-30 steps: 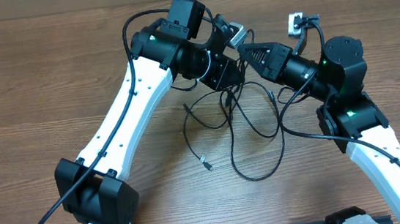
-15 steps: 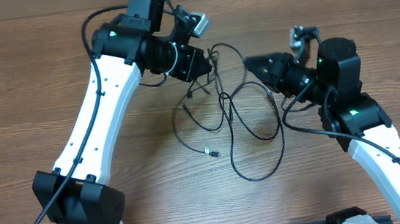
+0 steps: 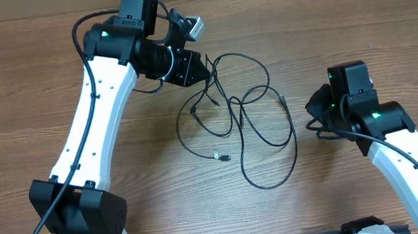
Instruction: Untangle cables
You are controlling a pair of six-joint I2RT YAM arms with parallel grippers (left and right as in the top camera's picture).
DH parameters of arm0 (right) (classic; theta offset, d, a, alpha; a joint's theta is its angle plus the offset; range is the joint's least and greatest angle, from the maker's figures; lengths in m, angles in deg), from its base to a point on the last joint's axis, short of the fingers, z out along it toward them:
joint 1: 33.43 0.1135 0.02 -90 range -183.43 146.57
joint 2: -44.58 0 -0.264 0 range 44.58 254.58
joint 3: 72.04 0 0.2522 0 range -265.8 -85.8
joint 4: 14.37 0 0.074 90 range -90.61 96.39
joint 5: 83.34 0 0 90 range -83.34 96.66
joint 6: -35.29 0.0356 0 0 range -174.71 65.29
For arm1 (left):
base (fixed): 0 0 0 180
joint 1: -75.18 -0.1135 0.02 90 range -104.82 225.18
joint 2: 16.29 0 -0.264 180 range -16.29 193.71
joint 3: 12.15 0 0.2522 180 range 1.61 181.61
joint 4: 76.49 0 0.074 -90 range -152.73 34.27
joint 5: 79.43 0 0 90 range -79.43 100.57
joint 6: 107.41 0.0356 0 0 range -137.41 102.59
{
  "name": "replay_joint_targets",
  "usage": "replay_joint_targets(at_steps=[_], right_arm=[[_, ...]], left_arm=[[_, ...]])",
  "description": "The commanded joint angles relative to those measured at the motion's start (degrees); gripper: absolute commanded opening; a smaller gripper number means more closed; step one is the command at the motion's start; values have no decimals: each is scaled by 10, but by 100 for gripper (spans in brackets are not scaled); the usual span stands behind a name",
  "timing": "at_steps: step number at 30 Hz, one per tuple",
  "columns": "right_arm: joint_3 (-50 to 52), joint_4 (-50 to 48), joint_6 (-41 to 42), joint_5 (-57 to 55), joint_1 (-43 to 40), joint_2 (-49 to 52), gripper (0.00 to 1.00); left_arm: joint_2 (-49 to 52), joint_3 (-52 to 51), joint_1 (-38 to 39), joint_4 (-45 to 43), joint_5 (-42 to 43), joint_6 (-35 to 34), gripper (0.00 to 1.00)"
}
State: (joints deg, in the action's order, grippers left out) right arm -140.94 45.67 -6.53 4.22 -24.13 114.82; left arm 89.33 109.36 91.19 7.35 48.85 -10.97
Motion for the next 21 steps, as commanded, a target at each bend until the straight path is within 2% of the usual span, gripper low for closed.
replay_joint_targets(at_steps=[1,4,7,13,17,21], right_arm=[[-8,-56,-92,105,-2,-7,20],[-8,-134,-140,305,3,-7,23],[-8,-168,-139,388,19,-7,29],[-8,-180,-97,398,69,-7,36],[-8,-177,-31,356,85,3,40],[-8,-176,9,336,87,41,48]], left_arm=[[-18,8,-1,13,13,25,4],[-18,8,5,32,33,52,4],[-18,8,21,38,37,70,4],[-18,8,72,31,29,97,4],[-18,8,101,29,18,99,4],[-19,8,121,29,18,98,4]])
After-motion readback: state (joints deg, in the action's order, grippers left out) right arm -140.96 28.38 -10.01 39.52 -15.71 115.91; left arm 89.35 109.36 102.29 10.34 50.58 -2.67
